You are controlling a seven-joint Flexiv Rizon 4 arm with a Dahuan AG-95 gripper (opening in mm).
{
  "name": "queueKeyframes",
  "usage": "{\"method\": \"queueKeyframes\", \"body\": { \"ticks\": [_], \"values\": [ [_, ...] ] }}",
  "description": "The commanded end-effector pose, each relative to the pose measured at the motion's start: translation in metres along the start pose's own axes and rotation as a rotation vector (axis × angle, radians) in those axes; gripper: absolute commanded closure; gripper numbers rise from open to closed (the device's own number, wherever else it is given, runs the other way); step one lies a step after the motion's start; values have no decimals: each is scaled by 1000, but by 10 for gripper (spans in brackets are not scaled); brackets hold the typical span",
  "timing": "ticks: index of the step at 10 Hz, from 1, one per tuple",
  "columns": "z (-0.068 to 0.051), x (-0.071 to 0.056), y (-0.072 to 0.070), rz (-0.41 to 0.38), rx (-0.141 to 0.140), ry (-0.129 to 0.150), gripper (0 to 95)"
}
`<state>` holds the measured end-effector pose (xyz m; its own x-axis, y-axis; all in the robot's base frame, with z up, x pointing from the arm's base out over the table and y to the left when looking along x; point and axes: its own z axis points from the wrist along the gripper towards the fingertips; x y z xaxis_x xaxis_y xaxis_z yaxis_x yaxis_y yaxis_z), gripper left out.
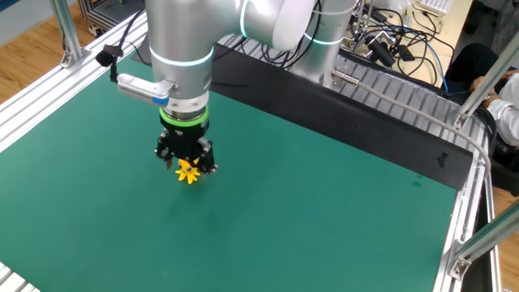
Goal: Grasp the moving object
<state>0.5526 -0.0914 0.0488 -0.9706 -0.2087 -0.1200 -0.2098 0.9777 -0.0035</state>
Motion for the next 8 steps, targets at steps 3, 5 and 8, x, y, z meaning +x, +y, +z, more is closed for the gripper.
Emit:
{"method": "queueKeyframes", "body": {
  "ticks": [3,5,8],
  "values": [
    [0,8,-6,2,-13,7,190],
    [7,12,-8,2,-15,1,190],
    [12,21,-6,7,-28,1,380]
  ]
}}
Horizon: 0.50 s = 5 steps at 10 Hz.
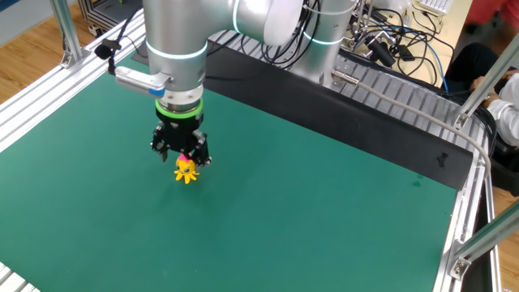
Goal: Grasp the moving object
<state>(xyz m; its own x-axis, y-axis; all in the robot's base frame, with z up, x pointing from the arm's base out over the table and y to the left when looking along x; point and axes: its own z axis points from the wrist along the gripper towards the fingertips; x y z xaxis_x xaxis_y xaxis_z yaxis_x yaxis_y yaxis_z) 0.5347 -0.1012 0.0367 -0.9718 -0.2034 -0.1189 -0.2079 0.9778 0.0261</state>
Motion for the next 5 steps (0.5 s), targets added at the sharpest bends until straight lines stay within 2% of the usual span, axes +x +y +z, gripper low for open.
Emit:
{"method": "queueKeyframes", "body": {
  "ticks": [1,3,4,5],
  "values": [
    [3,2,1,3,1,-1,380],
    [6,5,3,8,-8,-3,380],
    [6,5,3,6,-10,-3,570],
    [6,5,3,7,-13,-4,570]
  ]
}}
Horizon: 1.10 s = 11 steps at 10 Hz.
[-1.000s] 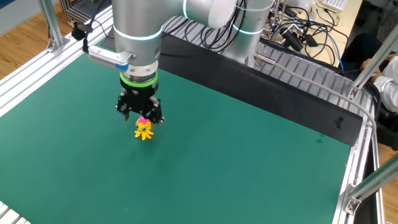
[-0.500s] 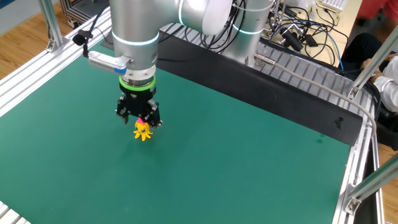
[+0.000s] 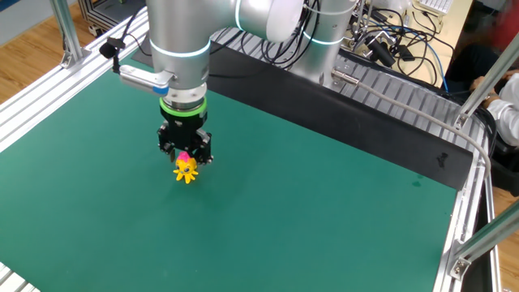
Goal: Grasp the moving object
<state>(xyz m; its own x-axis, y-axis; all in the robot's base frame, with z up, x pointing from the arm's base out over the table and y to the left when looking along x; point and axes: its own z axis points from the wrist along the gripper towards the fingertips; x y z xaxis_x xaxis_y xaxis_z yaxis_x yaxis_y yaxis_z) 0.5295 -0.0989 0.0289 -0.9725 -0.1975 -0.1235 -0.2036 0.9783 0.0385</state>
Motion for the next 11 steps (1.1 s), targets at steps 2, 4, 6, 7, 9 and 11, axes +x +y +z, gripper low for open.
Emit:
{"method": "queueKeyframes", "body": {
  "ticks": [2,4,6,7,9,11],
  "values": [
    [-2,0,0,0,-14,-1,760],
    [-5,-2,0,-3,-12,-5,950],
    [-11,-4,0,-1,-12,-4,950],
    [-15,-5,1,0,-10,-3,950],
    [-33,-8,3,19,-4,-7,950],
    [-46,-9,5,28,-5,-1,950]
  ]
}}
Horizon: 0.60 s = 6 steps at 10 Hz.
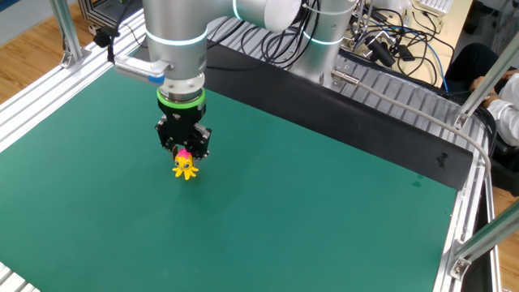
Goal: Grasp the moving object
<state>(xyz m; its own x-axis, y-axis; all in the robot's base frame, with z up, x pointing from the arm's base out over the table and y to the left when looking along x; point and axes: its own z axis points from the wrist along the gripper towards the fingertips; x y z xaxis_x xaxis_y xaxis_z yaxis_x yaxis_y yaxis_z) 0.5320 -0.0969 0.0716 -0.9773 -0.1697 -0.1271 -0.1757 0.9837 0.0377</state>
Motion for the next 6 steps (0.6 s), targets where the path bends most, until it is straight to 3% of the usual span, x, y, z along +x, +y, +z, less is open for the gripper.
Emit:
{"method": "queueKeyframes", "body": {
  "ticks": [1,6],
  "values": [
    [-5,0,2,3,-9,3,950],
    [-18,-1,8,22,-10,7,950]
  ]
}}
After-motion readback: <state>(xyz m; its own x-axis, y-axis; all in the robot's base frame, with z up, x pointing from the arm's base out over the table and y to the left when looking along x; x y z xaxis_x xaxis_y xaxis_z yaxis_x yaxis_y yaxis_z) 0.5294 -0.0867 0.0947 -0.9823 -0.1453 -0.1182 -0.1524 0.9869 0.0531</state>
